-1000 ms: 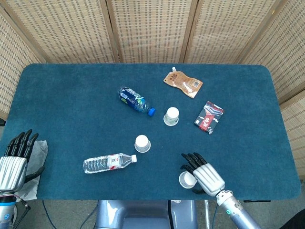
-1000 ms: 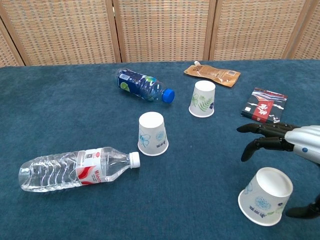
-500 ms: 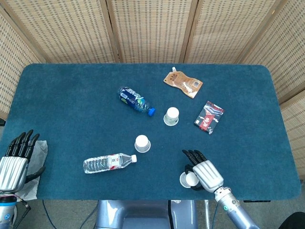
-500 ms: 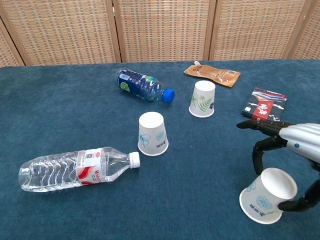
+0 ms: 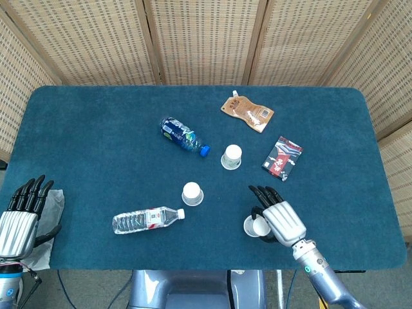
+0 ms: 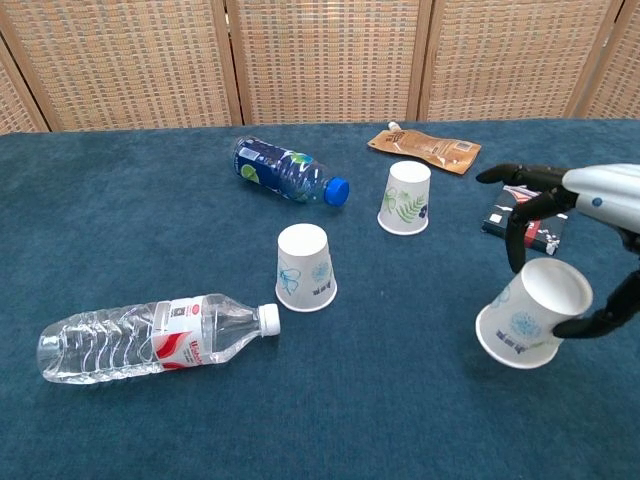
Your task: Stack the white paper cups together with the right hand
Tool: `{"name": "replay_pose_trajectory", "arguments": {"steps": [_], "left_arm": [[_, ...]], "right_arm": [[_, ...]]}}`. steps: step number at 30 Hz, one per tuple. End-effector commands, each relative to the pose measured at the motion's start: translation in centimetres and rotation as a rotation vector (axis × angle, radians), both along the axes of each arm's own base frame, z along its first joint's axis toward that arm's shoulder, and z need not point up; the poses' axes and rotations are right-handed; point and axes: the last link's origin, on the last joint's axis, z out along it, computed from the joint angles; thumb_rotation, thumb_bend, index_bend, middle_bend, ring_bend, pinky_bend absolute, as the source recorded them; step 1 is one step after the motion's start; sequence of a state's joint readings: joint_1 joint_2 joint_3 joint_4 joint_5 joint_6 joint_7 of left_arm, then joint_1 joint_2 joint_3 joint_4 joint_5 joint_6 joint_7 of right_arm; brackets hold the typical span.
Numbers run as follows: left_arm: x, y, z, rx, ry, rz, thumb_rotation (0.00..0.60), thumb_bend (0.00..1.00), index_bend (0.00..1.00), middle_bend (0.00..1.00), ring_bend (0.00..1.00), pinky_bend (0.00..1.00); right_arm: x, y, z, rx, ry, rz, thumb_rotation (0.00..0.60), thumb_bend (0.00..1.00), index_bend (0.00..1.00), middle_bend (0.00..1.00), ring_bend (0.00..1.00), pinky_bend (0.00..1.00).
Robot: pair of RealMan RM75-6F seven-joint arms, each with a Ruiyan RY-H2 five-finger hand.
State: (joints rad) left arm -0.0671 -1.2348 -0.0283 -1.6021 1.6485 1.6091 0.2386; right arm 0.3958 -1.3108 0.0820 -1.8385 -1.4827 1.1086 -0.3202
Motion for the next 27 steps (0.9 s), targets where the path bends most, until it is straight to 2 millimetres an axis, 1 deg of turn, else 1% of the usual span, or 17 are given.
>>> {"name": "replay_pose_trajectory", "arguments": {"steps": [1, 7, 8, 10, 14, 17, 27], "left_arm": [[0.0, 0.1, -0.2, -0.006, 0.005, 0.000, 0.600, 0.11, 0.04, 0.00, 0.00, 0.10], [-0.1, 0.3, -0.5, -0.010, 0.013, 0.008, 0.600, 0.12, 0.04, 0.00, 0.00, 0.10], [-0.2, 0.4, -0.5, -0.008, 0.015, 0.010, 0.600, 0.12, 0.04, 0.00, 0.00, 0.10], [-0.2, 0.5, -0.5, -0.006, 0.014, 0.012, 0.600, 0.12, 0.04, 0.00, 0.00, 0.10], [-0.2, 0.6, -0.3, 0.003, 0.012, 0.012, 0.600, 0.12, 0.04, 0.00, 0.00, 0.10], [-0.2, 0.6, -0.1, 0.010, 0.009, 0.010, 0.600, 0.12, 0.04, 0.00, 0.00, 0.10], [-0.5, 0.9, 0.2, 0.017, 0.006, 0.027, 0.600, 0.12, 0.04, 0.00, 0.00, 0.10]], "right_arm": [[0.8, -1.7, 1.0, -0.026, 0.000, -0.005, 0.600, 0.14, 0.57, 0.03, 0.00, 0.14], [1.4, -5.6, 2.1, -0.063, 0.014, -0.039, 0.600, 0.14, 0.57, 0.03, 0.00, 0.14], [1.5, -6.9, 2.3, -0.078, 0.017, -0.050, 0.600, 0.14, 0.57, 0.03, 0.00, 0.14], [1.7, -8.3, 2.2, -0.077, 0.020, -0.066, 0.600, 0.14, 0.57, 0.03, 0.00, 0.14], [1.9, -10.5, 1.9, -0.085, 0.032, -0.088, 0.600, 0.14, 0.57, 0.03, 0.00, 0.14], [2.2, -11.5, 1.4, -0.087, 0.035, -0.092, 0.600, 0.14, 0.57, 0.03, 0.00, 0.14], [3.9, -13.7, -0.8, -0.059, 0.051, -0.084, 0.600, 0.14, 0.57, 0.03, 0.00, 0.14]]}}
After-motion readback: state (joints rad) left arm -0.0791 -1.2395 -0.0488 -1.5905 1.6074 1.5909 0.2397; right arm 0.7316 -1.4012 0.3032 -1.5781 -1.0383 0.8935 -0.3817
